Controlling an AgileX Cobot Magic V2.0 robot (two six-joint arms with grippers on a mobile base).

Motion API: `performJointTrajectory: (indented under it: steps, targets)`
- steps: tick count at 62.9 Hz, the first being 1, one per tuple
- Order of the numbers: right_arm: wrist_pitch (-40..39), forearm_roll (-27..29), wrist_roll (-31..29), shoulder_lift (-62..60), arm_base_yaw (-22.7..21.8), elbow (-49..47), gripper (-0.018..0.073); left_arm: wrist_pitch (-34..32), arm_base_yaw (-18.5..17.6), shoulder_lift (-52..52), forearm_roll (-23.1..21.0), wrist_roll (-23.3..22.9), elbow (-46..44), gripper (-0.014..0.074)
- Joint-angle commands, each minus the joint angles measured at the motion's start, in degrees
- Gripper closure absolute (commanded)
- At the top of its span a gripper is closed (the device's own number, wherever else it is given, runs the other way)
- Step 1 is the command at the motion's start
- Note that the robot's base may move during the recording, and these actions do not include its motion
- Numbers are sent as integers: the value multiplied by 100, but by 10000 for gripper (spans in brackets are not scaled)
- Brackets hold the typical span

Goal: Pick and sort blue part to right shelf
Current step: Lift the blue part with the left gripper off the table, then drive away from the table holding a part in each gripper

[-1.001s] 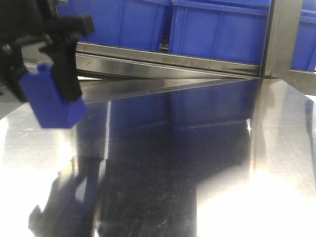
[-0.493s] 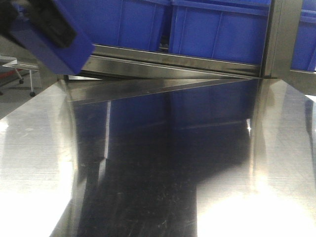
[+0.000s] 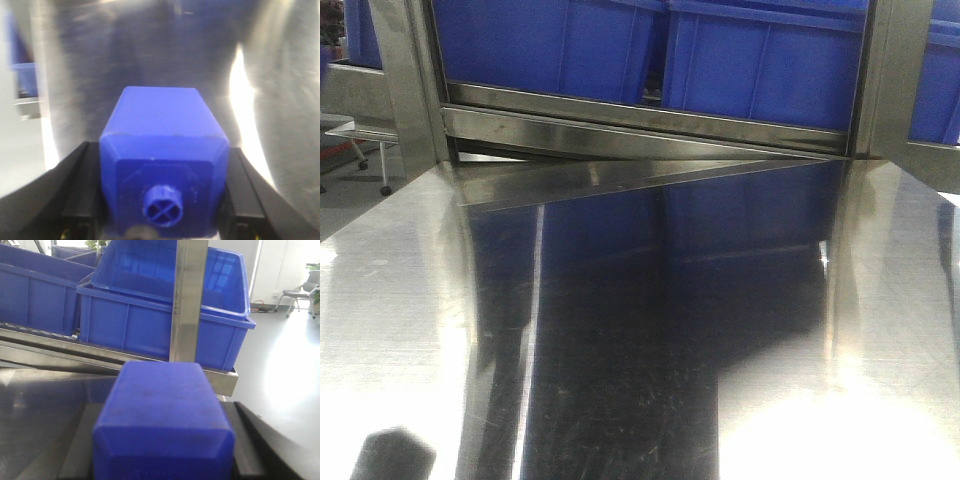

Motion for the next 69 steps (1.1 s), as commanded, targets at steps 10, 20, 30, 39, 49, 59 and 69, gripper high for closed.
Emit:
performJointTrajectory:
  steps: [10,20,30,39,49,59,69]
  targets:
    - [-521,-47,-37,46,-38,-168,145,-123,730,-914,-136,0,168,321]
    - [-521,-47,-37,46,-38,-168,145,-405,911,-1557,-136,0,466,325]
    - [-521,-47,-37,46,-38,-168,145,-805,911,-2251,-136,0,822,325]
    - [-521,-47,-37,46,-38,-168,145,-1049,911,-2754,-136,0,1072,325]
    - [-521,-47,-37,46,-38,-168,145,-1103,911,-3114,-112,0,1098,326]
    - [-521,-47,-37,46,-38,-168,145,-1056,900,-3352,-112,-11,1098,326]
    - [-521,-47,-37,46,-38,-168,145,-937,900,-3630,-102,-11,1098,326]
